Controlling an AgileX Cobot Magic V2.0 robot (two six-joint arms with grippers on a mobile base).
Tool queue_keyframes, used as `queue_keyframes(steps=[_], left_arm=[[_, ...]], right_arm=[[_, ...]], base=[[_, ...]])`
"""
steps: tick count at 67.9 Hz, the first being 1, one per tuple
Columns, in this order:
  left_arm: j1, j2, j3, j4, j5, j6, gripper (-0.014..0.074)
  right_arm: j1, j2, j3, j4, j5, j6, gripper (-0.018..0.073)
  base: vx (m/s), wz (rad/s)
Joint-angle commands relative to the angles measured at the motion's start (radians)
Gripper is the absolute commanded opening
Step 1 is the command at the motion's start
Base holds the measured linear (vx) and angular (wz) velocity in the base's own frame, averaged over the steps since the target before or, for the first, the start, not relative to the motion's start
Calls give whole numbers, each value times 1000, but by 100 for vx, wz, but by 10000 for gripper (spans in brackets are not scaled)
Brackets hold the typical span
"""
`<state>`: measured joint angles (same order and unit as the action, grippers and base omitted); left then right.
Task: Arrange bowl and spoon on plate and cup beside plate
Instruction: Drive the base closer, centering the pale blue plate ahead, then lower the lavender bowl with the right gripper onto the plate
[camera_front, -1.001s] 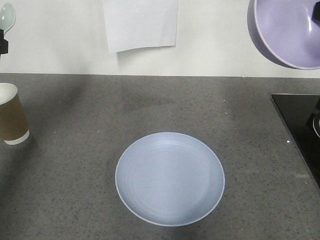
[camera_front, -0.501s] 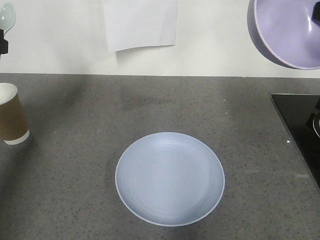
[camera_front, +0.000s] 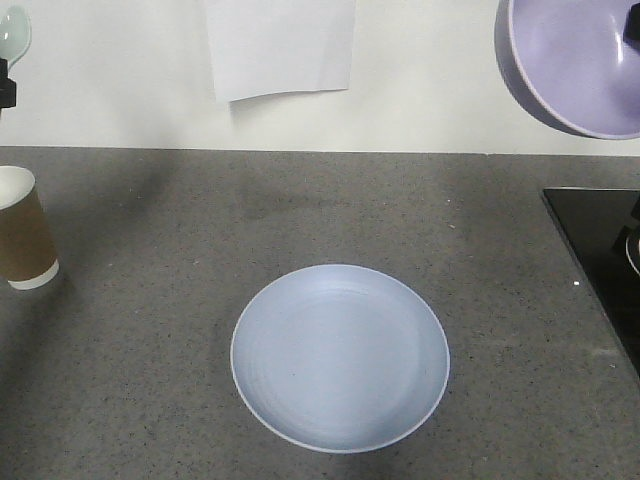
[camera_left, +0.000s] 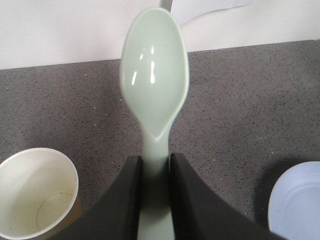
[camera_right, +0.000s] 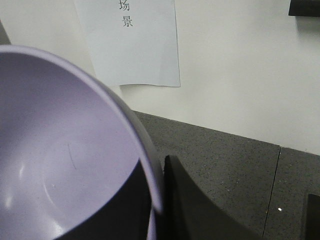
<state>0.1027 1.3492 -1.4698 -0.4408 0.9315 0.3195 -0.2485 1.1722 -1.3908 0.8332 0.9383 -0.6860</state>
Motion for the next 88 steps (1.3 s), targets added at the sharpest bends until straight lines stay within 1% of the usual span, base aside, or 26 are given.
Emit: queue_keyframes(steps=[1, 68, 88], left_arm=[[1, -29, -23, -34, -54, 0, -6], [1, -29, -23, -34, -54, 0, -6], [1, -29, -23, -34, -75, 0, -6]], right_arm=[[-6, -20, -30, 51, -50, -6, -3], [-6, -20, -30, 51, -51, -6, -3], [-6, -20, -30, 51, -68, -5, -3]], base=[[0, 0], [0, 0], [0, 0]])
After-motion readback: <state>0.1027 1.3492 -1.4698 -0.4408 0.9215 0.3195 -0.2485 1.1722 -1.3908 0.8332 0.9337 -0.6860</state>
